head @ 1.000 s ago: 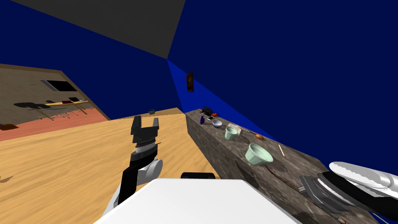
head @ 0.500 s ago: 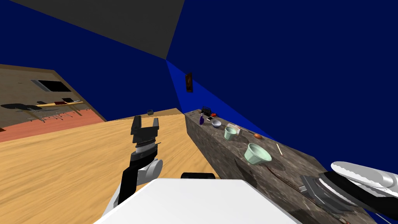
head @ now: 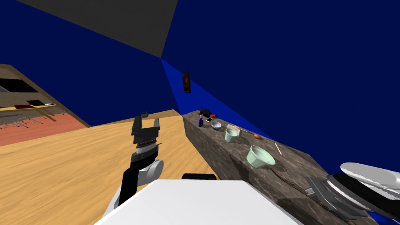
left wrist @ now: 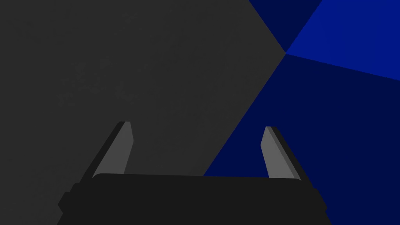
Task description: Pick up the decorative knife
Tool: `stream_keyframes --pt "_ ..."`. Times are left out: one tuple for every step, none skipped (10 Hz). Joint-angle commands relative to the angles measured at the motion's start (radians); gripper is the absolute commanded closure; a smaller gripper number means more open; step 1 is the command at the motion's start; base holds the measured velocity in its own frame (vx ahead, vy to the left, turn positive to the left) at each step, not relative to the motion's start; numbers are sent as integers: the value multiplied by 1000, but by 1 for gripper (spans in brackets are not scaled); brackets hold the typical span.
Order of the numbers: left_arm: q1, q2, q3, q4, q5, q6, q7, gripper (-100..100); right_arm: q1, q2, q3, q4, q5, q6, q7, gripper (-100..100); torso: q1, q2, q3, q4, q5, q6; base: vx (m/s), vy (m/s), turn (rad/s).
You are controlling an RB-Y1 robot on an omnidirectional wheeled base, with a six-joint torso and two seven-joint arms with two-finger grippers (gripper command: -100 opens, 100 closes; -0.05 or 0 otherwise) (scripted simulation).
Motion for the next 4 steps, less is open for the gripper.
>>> stream_keyframes --pt "0 0 0 0 0 0 0 0 7 -10 0 3 -17 -7 32 100 0 0 0 0 0 0 76 35 -114" --pt "0 0 0 0 0 0 0 0 12 -16 0 6 -28 -10 50 100 1 0 0 0 0 0 76 35 -100" --pt "0 0 0 0 0 0 0 0 11 -14 0 2 -24 -6 37 100 1 0 0 0 0 0 32 15 -23" --pt "0 0 0 0 0 0 0 0 12 -15 0 3 -25 -7 41 0 0 2 1 0 0 -1 5 3 5"
